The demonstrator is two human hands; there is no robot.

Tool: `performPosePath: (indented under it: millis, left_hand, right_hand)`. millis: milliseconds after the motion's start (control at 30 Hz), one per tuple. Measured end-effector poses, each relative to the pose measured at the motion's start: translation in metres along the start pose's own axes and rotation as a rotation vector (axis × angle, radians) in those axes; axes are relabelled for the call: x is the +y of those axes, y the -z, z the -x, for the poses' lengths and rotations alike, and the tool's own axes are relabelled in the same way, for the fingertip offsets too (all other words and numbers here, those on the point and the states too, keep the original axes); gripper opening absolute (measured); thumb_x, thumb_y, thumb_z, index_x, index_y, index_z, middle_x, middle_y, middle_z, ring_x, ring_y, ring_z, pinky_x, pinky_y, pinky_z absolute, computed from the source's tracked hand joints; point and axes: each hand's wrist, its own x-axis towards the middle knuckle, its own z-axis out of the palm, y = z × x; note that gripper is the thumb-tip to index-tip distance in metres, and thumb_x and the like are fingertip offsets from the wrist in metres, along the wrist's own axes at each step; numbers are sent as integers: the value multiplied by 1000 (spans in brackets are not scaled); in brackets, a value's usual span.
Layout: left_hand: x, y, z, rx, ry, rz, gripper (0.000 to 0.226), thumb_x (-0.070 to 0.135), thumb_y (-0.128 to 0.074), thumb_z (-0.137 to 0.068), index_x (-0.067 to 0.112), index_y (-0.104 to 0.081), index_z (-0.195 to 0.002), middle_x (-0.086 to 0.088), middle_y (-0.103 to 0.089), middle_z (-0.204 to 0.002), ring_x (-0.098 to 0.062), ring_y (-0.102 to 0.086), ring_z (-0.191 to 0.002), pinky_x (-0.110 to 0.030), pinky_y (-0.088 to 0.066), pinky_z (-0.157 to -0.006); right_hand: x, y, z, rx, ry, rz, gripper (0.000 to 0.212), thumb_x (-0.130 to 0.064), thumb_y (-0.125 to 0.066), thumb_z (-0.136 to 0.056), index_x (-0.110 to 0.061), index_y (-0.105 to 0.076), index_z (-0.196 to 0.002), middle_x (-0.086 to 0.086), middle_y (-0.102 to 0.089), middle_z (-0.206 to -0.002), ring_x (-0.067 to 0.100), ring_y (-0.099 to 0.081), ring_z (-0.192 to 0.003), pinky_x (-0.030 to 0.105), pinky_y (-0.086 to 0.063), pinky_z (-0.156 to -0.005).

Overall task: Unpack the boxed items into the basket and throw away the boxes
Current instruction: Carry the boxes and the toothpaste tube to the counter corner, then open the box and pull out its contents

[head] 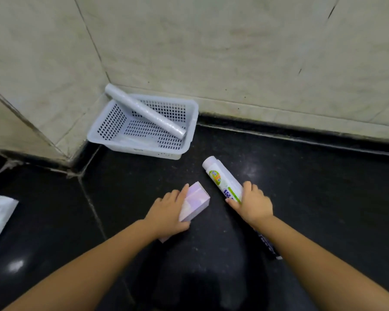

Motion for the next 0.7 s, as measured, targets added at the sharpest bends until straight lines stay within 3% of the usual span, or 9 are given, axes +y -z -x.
performPosePath:
  millis: [167, 300, 433, 533, 600, 700]
  left_hand:
    - [22, 1, -17, 100, 117, 141, 81, 54, -55, -81, 13, -21, -141, -6, -42, -135, -24, -44, -121, -38, -40, -94]
    - [28, 10, -12, 243, 47, 274, 66, 46, -58, -81, 16, -32, -133, -2, -47, -125, -22, -48, -112, -34, -41, -85]
    - [32, 35, 0, 437, -103, 355, 67, 37, -67, -77, 13, -39, -132, -3, -53, -119, -24, -52, -105, -34, -42, -85]
    - [39, 53, 12, 589, -222, 354, 60, 34, -71, -74, 10, -48, -125, -4, -59, -111, -23, -57, -97, -38, -48, -82]
    - [45, 63, 19, 634, -294, 340, 59, 33, -71, -76, 7, -49, -124, -4, -60, -112, -22, -58, -100, -40, -49, -84]
    - [55, 72, 28, 675, -387, 305, 64, 33, -70, -75, 4, -48, -127, -7, -58, -122, -22, -57, -113, -39, -48, -95]
  right_hand:
    - [-1, -2, 4, 1, -27, -31, 63, -64, -55, -77, -14, -40, -113, 8, -54, -117, 29, -54, -107, 41, -45, -82]
    - [-6, 18, 12, 15, -21, -92, 70, -63, -53, -80, -18, -36, -131, 8, -48, -131, 29, -46, -120, 45, -40, -95]
    - [-25, 61, 28, 124, 178, -338, 62, -51, -51, -87, -21, -36, -138, 2, -44, -139, 21, -42, -127, 41, -36, -105]
    - [-39, 93, 49, -7, 282, -660, 60, -50, -54, -85, -25, -37, -138, -4, -50, -132, 7, -50, -115, 24, -41, -93]
    - [-46, 105, 63, -76, 309, -732, 62, -50, -58, -83, -30, -36, -138, -12, -53, -124, -5, -54, -102, 11, -41, -80]
    - [-45, 111, 75, -4, 316, -760, 68, -43, -64, -82, -31, -33, -141, -14, -52, -124, -3, -55, -103, 12, -45, -81]
